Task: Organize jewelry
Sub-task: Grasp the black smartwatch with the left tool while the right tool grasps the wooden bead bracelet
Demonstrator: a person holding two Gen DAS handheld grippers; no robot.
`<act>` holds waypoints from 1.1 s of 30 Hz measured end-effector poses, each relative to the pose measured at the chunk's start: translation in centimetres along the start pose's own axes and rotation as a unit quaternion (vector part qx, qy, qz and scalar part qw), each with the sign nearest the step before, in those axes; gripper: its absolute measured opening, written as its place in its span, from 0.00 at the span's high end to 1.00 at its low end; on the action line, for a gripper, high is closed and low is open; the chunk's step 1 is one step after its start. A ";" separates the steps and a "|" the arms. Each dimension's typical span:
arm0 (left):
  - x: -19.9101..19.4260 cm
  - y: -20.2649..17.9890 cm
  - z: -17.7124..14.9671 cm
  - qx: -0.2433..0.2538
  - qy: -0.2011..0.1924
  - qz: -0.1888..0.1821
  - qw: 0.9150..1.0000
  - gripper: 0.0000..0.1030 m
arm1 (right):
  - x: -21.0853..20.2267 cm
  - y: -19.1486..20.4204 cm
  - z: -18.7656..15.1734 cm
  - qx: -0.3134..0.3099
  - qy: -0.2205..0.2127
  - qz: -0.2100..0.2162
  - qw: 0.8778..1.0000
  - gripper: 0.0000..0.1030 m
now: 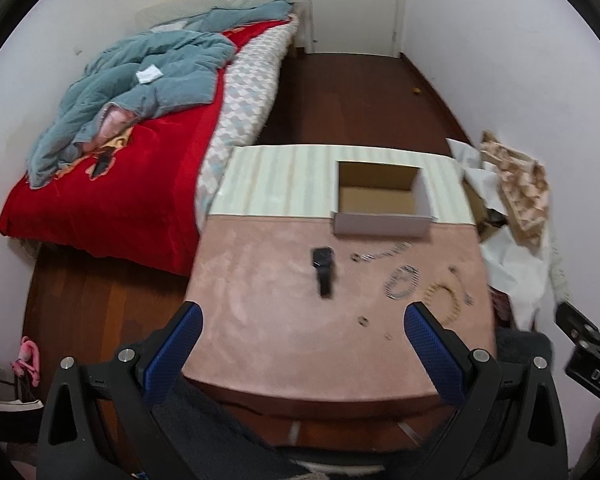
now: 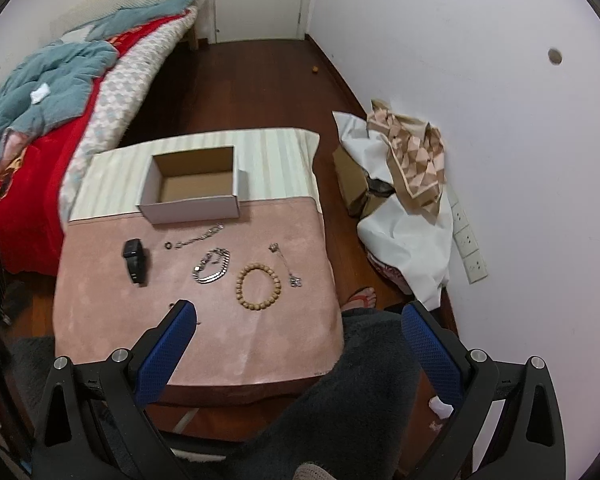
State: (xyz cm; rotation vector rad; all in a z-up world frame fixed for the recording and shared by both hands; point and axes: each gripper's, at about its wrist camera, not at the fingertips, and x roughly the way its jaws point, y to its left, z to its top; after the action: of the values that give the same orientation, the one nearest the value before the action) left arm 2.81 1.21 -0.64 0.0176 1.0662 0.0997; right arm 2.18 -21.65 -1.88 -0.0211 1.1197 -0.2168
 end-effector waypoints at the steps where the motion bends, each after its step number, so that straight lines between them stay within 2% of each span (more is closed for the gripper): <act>1: 1.0 0.2 0.4 0.001 0.002 0.007 1.000 0.00 | 1.1 -0.1 0.2 0.003 0.007 -0.001 1.000 0.00; 4: 3.9 0.5 1.3 0.004 0.012 0.026 1.000 0.00 | 4.5 -0.3 0.7 0.012 0.029 -0.008 0.999 0.00; 9: 10.0 0.6 2.3 0.012 0.046 0.052 0.998 0.00 | 10.8 0.1 1.3 0.022 0.070 0.004 0.997 0.00; 14: 16.3 0.4 2.6 0.019 0.087 0.062 0.994 0.01 | 16.6 1.3 1.6 0.026 0.105 -0.001 0.994 0.00; 16: 18.6 0.4 2.5 0.018 0.107 0.064 0.992 0.01 | 19.6 1.6 1.5 0.034 0.125 -0.002 0.992 0.04; 19: 21.6 0.5 2.0 0.005 0.139 0.054 0.989 0.01 | 22.7 1.8 1.1 0.043 0.154 -0.005 0.987 0.17; 24: 24.9 -0.2 1.1 0.006 0.170 0.037 0.985 0.01 | 27.2 2.1 -0.3 0.058 0.198 0.007 0.979 0.32; 28: 26.2 -1.2 0.5 0.022 0.181 0.029 0.983 0.01 | 28.9 2.5 -1.2 0.058 0.216 0.014 0.975 0.43; 30: 26.7 -1.4 0.2 0.027 0.184 0.026 0.982 0.03 | 29.3 2.7 -1.4 0.056 0.223 0.017 0.973 0.54; 31: 26.8 -1.4 0.1 0.028 0.184 0.025 0.982 0.03 | 29.6 2.8 -1.6 0.054 0.229 0.021 0.972 0.56; 33: 27.0 -1.2 0.1 0.027 0.184 0.022 0.982 0.03 | 29.5 2.9 -1.5 0.050 0.221 0.033 0.973 0.66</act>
State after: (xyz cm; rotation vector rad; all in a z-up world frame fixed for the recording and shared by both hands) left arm 15.89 2.49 -24.26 0.0732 1.4385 0.1162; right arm 13.60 -24.12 -29.18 0.1619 1.5498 -0.2249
